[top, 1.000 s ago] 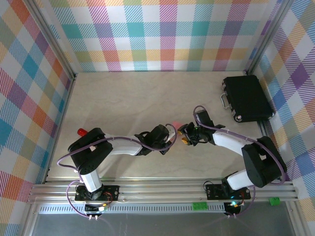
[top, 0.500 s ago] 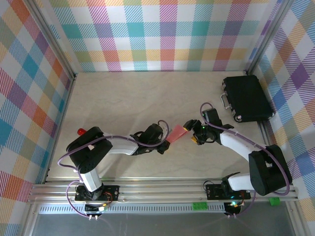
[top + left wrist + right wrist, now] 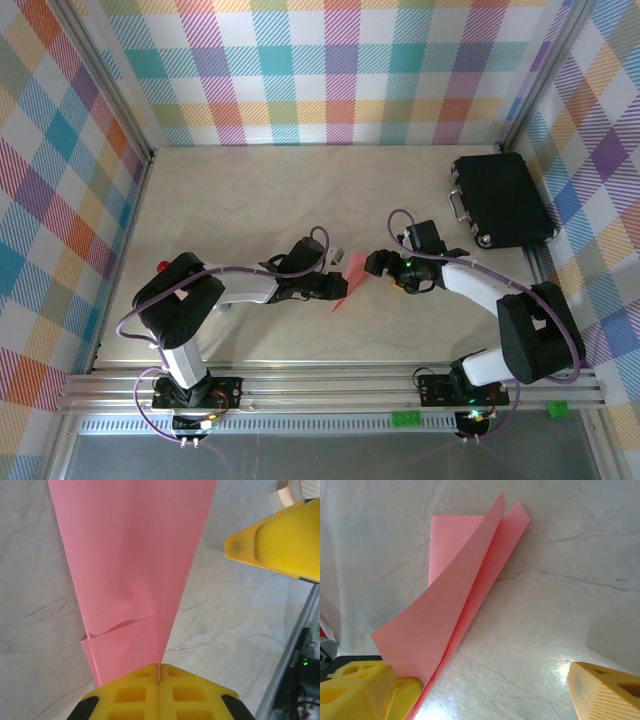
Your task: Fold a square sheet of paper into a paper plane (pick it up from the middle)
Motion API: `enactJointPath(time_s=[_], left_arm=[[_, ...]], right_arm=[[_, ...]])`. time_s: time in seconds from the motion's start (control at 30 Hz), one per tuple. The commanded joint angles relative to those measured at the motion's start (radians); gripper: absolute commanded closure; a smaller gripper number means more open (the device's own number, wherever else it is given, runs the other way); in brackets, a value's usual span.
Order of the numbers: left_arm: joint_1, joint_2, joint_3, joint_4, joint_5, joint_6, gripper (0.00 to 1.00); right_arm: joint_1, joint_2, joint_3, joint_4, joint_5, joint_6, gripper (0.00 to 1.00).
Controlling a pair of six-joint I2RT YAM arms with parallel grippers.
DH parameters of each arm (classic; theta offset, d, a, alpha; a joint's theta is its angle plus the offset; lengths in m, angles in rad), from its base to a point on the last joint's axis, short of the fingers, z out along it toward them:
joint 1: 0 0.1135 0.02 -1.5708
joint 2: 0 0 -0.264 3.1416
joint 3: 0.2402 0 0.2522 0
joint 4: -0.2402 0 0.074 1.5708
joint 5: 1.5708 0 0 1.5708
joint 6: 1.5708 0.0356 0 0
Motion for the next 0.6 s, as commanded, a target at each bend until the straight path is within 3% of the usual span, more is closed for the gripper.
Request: enactJointPath(time_s=[0.0,0.57], left_arm=[[0.018,0.034,0.024,-0.038,0.067,-0.083,1.0],[0.061,0.088,-0.021,0.111,0.15,-0.253,1.0]], right_arm=[[0.023,0.032,0.05,-0.048,-0.008,-0.11,0.11],[0.096,0.21,0.179,-0.121,0.106,-0.189,0.16]])
